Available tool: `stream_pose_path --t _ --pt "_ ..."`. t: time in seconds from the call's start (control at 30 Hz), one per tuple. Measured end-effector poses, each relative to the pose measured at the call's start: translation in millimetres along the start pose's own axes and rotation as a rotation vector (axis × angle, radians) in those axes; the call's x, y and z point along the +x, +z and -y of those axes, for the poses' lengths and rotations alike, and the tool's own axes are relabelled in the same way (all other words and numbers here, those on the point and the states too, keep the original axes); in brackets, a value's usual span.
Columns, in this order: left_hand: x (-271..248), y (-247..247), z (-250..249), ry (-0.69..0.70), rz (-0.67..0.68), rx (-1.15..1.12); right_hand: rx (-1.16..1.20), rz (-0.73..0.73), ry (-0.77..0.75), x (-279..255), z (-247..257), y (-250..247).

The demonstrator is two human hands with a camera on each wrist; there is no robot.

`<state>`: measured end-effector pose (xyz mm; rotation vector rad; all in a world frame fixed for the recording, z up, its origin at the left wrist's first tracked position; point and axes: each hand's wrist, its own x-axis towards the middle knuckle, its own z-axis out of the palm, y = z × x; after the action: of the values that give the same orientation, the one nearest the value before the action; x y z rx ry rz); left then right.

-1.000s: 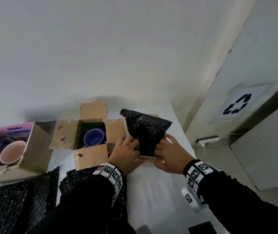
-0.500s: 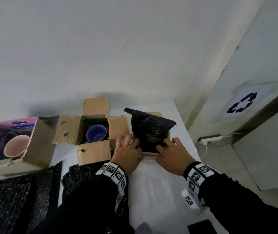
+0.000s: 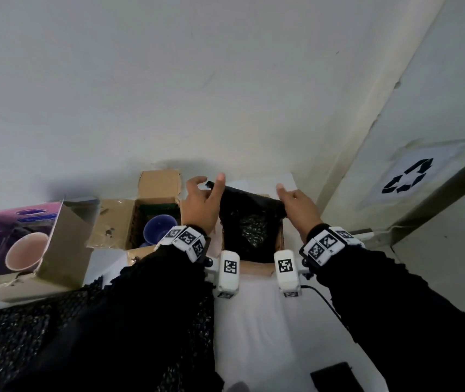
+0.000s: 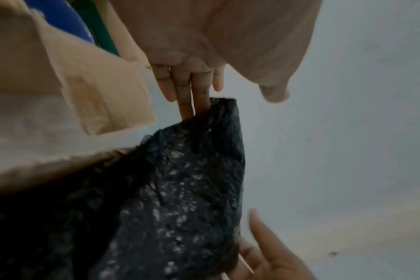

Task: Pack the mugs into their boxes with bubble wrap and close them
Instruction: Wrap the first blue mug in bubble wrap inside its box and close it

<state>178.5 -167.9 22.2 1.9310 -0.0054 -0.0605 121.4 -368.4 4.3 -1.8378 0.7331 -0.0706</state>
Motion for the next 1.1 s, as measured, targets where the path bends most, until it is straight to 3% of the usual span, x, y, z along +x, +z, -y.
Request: stream_pose_path --t 0.07,0.17,0.3,0.43,0.53,0.6,0.7,0.8,0.93,1.1 --pt "5.4 3.2 4.8 0.042 0.015 0.004 0.136 -0.046 -0.123 -3.1 -1.0 5.2" --pt "1.1 3.9 16.8 0.226 0.036 0.229 0.148 -0.169 -0.350 -11.7 -8.1 7.9" --pt "-11.1 4.9 33.4 0.479 0.097 0.637 -0.135 -0.167 -0.559 -22.9 -29.0 9.8" --pt "-20.4 10.4 43.4 0.466 0.181 0.894 -0.445 -0.133 -0.595 -22.8 -45.2 14.4" --pt "-18.7 9.5 42.6 0.575 0.091 0.946 -0.702 -0.204 -0.684 -19.5 -44.8 17.1" --pt "-15.2 11.7 40.7 0.647 0.170 0.983 -0.837 -0.250 -0.778 -18.8 -41.9 18.3" --pt "-15.1 19.1 43.2 0.728 0.260 1.047 -0.953 -0.149 -0.908 -19.0 -39.6 21.8" --pt "-15.8 23.5 46.5 0.715 0.258 1.076 -0.991 -0.043 -0.891 -18.5 -40.8 29.5" --pt "-9.8 25.0 44.7 0.704 0.319 1.107 -1.122 0.042 -0.727 -20.3 -39.9 38.8" --pt "-10.0 27.0 30.8 0.711 0.287 1.366 -1.251 0.096 -0.650 -20.5 -33.3 48.4"
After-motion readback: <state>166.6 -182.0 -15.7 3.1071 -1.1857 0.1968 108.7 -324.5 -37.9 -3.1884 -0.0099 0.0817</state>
